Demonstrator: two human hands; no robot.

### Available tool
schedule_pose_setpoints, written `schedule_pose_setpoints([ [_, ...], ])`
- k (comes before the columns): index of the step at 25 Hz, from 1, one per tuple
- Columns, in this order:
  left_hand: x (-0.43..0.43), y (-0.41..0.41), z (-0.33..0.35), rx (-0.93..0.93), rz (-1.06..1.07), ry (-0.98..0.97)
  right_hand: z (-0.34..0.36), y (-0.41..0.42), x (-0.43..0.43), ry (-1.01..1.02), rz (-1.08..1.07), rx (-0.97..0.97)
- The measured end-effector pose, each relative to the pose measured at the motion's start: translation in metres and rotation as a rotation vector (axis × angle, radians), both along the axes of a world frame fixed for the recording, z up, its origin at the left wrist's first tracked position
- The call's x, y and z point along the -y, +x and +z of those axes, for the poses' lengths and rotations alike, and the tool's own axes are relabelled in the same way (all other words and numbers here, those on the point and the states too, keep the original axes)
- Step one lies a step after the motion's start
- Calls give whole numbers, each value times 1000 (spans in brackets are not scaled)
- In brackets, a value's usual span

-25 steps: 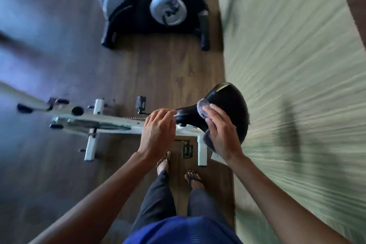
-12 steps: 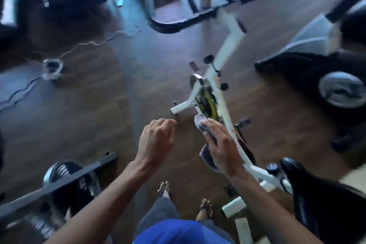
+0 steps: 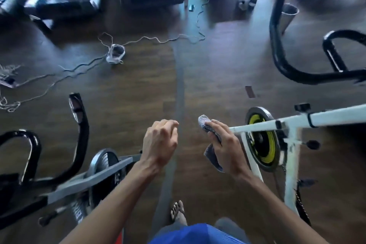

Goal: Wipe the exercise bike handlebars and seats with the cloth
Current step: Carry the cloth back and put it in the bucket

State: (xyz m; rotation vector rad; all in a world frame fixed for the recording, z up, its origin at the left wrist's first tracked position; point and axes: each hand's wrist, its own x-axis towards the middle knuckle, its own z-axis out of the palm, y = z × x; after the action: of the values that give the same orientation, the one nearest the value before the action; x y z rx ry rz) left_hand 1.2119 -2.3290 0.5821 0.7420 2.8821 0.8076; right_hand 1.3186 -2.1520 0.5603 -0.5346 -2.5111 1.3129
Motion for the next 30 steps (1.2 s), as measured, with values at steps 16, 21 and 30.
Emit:
schedule_pose_setpoints([
  [16,-143,-377,-12,178,-9,-101,-28,-371,-140,-160,-158,-29],
  [21,-226,-501,-4,192,-96,-133,-22,-491,-214,-180,-206,-18],
  [30,-412,-787,-36,90,-401,-203,-35,-734,-370,-130,-396,-35],
])
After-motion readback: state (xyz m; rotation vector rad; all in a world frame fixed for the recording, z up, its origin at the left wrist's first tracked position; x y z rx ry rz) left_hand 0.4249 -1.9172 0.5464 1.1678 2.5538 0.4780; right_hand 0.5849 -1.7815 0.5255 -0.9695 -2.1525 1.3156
